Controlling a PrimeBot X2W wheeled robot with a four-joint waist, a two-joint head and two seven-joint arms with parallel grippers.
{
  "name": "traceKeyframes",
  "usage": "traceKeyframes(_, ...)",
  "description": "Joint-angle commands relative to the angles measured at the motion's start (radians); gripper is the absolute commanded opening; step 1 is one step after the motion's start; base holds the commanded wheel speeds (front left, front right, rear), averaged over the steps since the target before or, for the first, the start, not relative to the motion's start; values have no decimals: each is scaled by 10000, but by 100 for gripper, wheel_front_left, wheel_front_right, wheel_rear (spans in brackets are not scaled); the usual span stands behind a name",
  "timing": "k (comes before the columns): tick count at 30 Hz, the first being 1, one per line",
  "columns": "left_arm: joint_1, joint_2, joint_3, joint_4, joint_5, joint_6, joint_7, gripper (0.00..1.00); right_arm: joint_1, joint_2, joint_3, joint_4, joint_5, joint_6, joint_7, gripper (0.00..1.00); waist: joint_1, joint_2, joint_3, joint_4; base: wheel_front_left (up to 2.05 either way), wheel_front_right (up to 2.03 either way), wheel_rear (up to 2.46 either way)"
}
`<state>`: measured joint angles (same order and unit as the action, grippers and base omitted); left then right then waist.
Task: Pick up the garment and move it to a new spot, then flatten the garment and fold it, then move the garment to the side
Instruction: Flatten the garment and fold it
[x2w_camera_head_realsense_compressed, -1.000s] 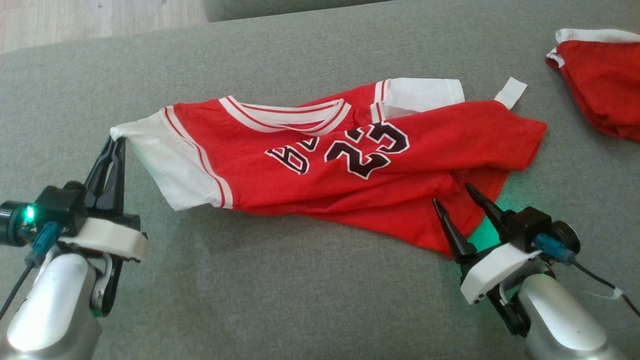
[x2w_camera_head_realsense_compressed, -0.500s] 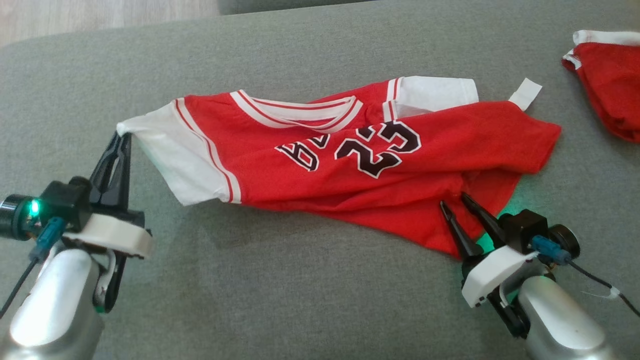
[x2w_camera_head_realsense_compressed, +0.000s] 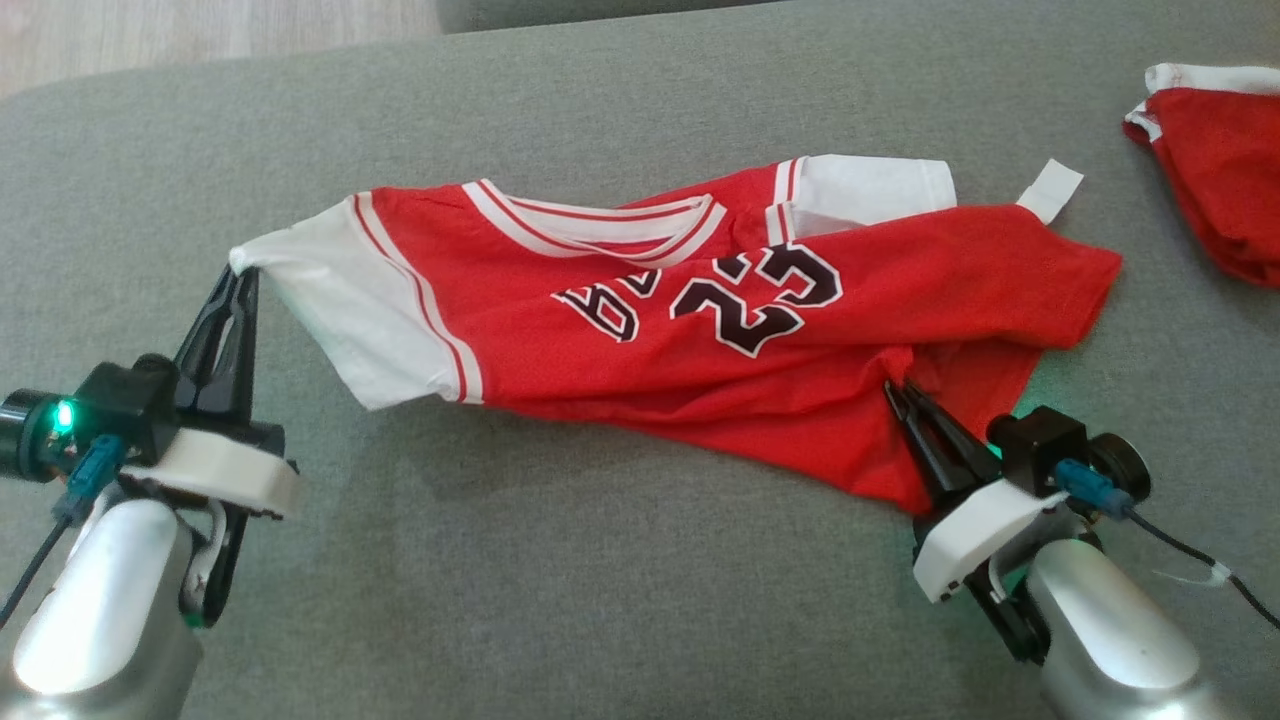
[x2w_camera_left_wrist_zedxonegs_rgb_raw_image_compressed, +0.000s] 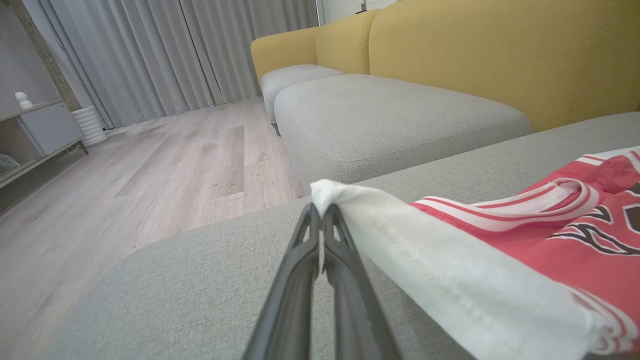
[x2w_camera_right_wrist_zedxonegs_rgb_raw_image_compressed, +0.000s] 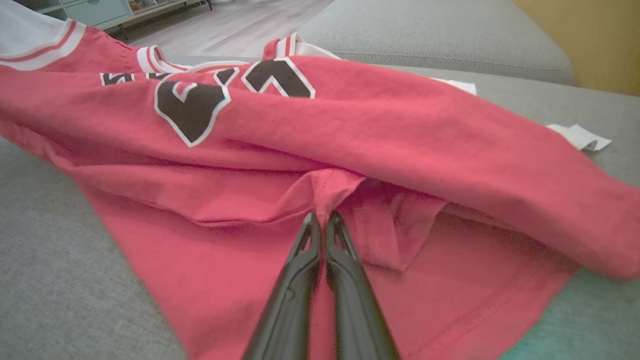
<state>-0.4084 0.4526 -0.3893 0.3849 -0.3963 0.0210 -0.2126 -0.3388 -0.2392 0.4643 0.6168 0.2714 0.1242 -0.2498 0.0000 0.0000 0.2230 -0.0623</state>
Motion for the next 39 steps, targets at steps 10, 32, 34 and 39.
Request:
traceKeyframes(10, -257, 404, 714, -830, -416, 100, -302, 0, 139, -336, -1194, -1932, -291, 65, -120, 0, 0, 0, -655, -296, 0, 0, 0)
traceKeyframes(32, -5160, 434, 1201, -4348, -2571, -1300, 1186, 0, -2837, -2642, -4534, -6856, -609, 65, 1397, 0, 0, 0, -2130, -772, 0, 0, 0)
traceKeyframes(34, -5451, 388, 1162, -4098, -2620, -1309, 1304, 0, -3182, -2629, -4363, -6559, -559, 65, 1405, 0, 0, 0, -2036, -756, 0, 0, 0)
traceKeyframes(39, -6748, 85, 750, -2375, -2752, -1378, 1803, 0, -4857, -2504, -3227, -4608, -343, 65, 1359, 0, 0, 0, -1212, -478, 0, 0, 0)
